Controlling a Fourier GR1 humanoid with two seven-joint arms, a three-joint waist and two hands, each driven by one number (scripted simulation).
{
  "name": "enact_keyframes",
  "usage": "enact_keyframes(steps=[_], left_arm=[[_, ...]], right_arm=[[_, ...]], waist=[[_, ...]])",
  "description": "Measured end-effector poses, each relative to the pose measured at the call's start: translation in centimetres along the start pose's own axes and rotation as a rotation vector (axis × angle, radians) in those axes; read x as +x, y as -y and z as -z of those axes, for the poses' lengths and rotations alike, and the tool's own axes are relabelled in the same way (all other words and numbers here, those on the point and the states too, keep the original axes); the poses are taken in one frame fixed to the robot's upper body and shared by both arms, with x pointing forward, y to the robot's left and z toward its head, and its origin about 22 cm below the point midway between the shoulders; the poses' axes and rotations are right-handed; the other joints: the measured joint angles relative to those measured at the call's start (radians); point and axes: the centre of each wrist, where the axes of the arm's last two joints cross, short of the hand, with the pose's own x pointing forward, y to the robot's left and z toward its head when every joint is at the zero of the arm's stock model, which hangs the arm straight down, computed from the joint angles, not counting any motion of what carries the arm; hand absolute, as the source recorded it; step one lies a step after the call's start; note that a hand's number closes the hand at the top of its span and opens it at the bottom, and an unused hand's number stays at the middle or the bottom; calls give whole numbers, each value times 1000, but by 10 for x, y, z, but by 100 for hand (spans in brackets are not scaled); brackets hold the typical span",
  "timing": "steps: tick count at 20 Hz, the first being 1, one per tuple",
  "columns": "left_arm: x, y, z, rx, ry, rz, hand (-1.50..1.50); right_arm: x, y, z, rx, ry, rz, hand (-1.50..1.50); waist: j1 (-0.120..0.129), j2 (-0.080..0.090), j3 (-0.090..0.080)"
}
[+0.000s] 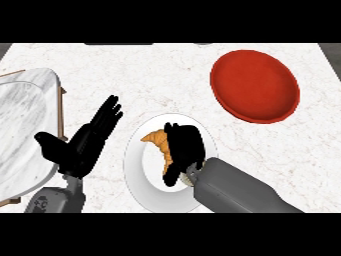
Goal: Pick the croissant from the plate and place it in the bowl
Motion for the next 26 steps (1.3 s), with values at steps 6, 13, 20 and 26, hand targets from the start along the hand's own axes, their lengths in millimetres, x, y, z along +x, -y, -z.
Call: enact_keyframes(steps=[6, 13, 20, 26], left_arm=[[5, -2, -3, 5, -2, -3, 0], [5, -1, -6, 11, -5, -9, 0], [1, 1, -7, 11, -9, -6, 0], [-7, 1, -11, 4, -1, -5, 0]], right_arm=[[-26, 5, -34, -44, -5, -86, 150], [-28, 55, -88, -212, 40, -17, 150], [-25, 118, -138, -438, 93, 43, 150], [-32, 155, -158, -549, 94, 90, 150]], waist=[[-6, 9, -1], [-14, 12, -3], [-12, 12, -3], [-4, 15, -3]])
